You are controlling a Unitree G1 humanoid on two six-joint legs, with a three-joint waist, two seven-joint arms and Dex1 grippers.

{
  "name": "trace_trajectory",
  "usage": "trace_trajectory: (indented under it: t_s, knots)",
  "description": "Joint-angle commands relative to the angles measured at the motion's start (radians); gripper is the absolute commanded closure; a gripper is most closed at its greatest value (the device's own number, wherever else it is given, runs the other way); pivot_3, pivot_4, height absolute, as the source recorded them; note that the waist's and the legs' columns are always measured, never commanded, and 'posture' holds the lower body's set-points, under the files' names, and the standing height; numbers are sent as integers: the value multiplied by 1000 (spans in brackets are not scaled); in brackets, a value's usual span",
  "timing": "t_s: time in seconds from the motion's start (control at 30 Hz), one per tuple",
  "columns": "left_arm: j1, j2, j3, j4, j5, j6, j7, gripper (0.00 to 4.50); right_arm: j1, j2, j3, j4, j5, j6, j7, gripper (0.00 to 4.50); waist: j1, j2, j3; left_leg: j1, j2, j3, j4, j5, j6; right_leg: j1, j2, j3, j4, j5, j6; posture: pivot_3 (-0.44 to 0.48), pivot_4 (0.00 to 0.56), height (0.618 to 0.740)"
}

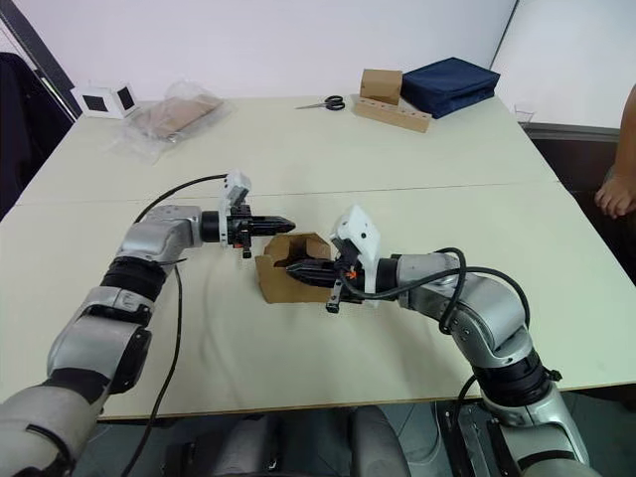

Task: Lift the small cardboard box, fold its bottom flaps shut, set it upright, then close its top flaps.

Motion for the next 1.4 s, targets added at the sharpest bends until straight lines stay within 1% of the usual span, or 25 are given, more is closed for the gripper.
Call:
trace_trajectory:
  t_s: [0.03, 0.27, 0.5, 0.93, 1.1, 1.23, 1.4]
  knots:
    - [-33, -3, 25, 13, 9, -30, -44, 4420, -28, 17, 5, 1, -15, -24, 2, 4500, -1, 0, 0, 0, 0, 0, 0, 0, 0, 0, 0, 0, 0, 0, 0, 0, 150, 740]
    - [-3, -9, 6, -23, 28, -28, -113, 4420, -31, 45, 27, 65, -52, -44, 14, 4500, 1, 0, 0, 0, 0, 0, 0, 0, 0, 0, 0, 0, 0, 0, 0, 0, 150, 740]
    - [25, -15, -3, -69, 45, -22, -138, 4420, -32, 55, 36, 111, -77, -60, 35, 4500, 1, 0, 0, 0, 0, 0, 0, 0, 0, 0, 0, 0, 1, 0, 0, 0, 150, 740]
    - [50, -13, 0, -93, 72, -38, -129, 4420, -23, 60, 119, 195, -193, -108, 59, 4500, 0, 0, 0, 0, 0, 0, 0, 0, 0, 0, 0, 0, 1, 0, 0, 0, 150, 740]
    - [60, -4, 3, -105, 69, -37, -129, 4420, -19, 64, 123, 196, -205, -117, 66, 4500, 0, 0, 0, 0, 0, 0, 0, 0, 0, 0, 0, 0, 1, 0, 0, 0, 150, 740]
    - [86, 25, 23, -171, 53, -21, -119, 4420, -13, 64, 108, 179, -206, -118, 62, 4500, 0, 0, 0, 0, 0, 0, 0, 0, 0, 0, 0, 0, 1, 0, 0, 0, 150, 740]
    - [170, 129, 93, -375, -15, 73, -110, 4420, -2, 61, 79, 137, -190, -104, 46, 4500, -1, 0, 0, 0, 0, -1, 0, 0, 0, 0, 0, 0, 1, 0, 0, 0, 150, 740]
